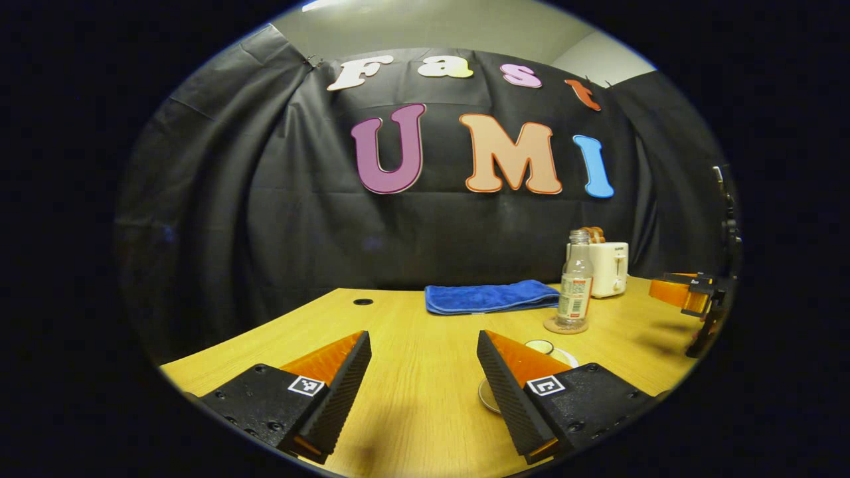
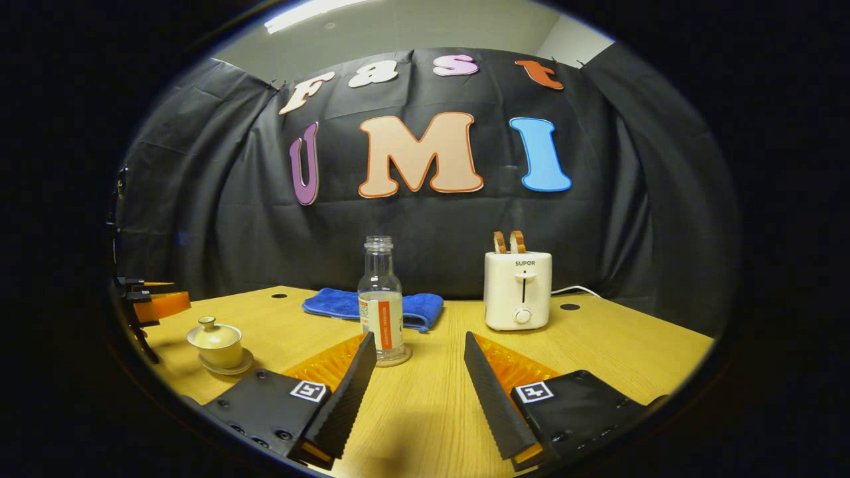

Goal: Open the teacup lid with one hand, grasp the water bottle and pour water into the teacup with the other hand; after pouring, place the water bottle on the coaster and then close the teacup lid.

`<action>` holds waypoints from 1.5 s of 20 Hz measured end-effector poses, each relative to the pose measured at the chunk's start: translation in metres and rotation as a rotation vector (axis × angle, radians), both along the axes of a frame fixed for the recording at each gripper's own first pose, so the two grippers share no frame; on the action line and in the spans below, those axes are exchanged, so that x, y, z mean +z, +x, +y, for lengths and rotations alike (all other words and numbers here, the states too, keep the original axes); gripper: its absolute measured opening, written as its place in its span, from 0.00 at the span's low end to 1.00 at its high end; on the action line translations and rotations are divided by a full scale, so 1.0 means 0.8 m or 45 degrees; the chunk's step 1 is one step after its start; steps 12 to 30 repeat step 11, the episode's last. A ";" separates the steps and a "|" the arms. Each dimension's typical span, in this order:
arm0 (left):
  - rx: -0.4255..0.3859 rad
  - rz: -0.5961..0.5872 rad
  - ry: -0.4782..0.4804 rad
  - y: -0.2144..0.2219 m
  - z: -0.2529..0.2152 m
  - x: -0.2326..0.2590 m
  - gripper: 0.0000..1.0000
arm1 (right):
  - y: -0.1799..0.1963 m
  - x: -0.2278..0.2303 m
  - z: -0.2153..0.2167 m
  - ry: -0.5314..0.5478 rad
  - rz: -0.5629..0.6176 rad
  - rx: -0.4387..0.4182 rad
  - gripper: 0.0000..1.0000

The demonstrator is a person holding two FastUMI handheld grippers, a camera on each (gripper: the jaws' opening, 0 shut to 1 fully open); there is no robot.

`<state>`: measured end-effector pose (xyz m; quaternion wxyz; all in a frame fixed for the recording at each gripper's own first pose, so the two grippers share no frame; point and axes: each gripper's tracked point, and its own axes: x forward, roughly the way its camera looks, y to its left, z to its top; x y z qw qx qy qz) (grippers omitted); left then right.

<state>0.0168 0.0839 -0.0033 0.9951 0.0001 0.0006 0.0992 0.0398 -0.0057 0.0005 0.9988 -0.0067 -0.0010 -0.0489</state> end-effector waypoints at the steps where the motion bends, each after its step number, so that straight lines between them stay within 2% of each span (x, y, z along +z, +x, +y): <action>1: 0.019 -0.004 0.002 0.001 0.004 0.001 0.94 | 0.000 0.001 0.001 0.000 0.000 0.001 0.87; 5: 0.092 -0.002 0.002 0.001 0.016 0.000 0.94 | 0.000 0.001 -0.004 -0.001 -0.002 -0.018 0.87; 6: 0.093 -0.003 0.002 0.001 0.016 0.001 0.94 | 0.000 0.000 -0.005 0.000 -0.001 -0.020 0.83; 9: 0.093 -0.003 0.002 0.001 0.016 0.001 0.94 | -0.001 0.001 -0.004 -0.001 -0.002 -0.013 0.87; 30: 0.093 -0.004 0.002 0.000 0.016 0.001 0.94 | -0.001 0.000 -0.004 -0.001 -0.002 -0.014 0.87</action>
